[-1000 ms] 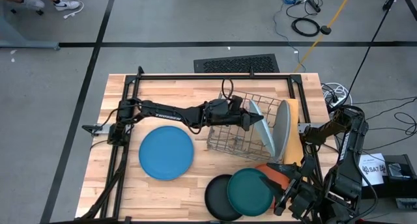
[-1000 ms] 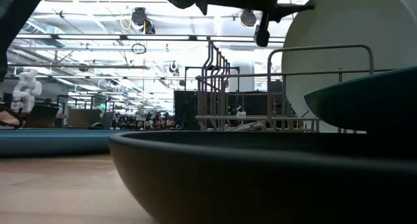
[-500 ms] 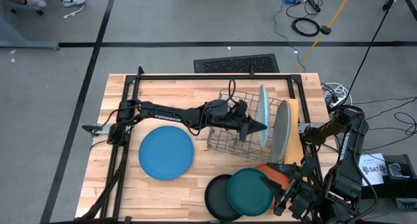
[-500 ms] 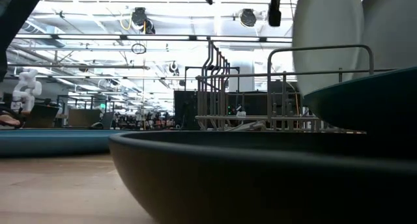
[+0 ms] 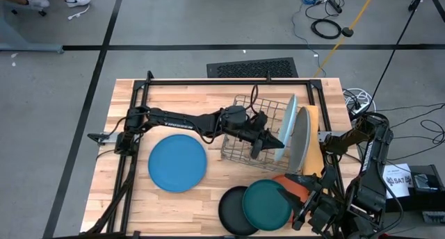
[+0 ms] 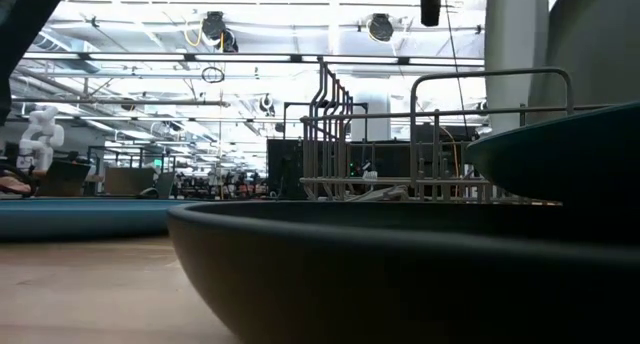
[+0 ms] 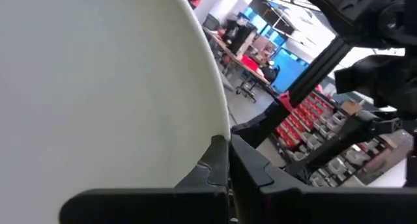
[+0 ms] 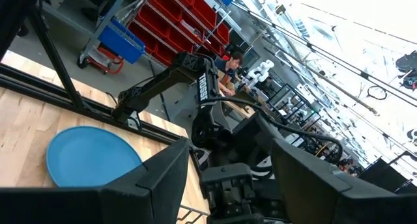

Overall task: Sort dishes
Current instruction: Put the light blue plate into the dish rack

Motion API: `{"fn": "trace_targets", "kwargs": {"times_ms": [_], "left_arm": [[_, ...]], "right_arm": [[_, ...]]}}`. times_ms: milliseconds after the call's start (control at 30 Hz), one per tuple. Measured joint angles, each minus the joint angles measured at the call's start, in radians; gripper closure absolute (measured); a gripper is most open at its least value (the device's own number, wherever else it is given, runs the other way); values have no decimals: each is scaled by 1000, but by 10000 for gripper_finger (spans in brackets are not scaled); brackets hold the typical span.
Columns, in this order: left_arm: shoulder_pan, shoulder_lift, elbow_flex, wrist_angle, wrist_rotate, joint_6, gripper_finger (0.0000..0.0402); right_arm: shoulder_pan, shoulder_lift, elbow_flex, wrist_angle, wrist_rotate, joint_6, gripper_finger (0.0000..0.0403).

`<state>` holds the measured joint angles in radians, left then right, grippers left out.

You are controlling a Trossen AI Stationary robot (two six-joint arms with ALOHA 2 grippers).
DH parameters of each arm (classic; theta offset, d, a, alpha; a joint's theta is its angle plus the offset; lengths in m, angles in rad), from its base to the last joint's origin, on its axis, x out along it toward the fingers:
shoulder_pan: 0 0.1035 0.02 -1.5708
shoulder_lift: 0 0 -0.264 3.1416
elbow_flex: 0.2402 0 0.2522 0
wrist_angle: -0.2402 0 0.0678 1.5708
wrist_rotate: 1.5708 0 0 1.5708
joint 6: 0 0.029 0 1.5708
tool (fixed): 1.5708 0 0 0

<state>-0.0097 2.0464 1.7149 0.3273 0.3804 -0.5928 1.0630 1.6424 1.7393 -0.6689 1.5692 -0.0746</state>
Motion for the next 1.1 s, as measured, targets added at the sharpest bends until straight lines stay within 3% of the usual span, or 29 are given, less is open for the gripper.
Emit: {"fn": "trace_targets", "kwargs": {"times_ms": [500,1100], "left_arm": [[-23,131,-1,259,4,-97,401],[-39,129,-20,238,-92,-107,401]], "right_arm": [[-1,0,0,3,0,-1,193],[-1,0,0,3,0,-8,193]]}}
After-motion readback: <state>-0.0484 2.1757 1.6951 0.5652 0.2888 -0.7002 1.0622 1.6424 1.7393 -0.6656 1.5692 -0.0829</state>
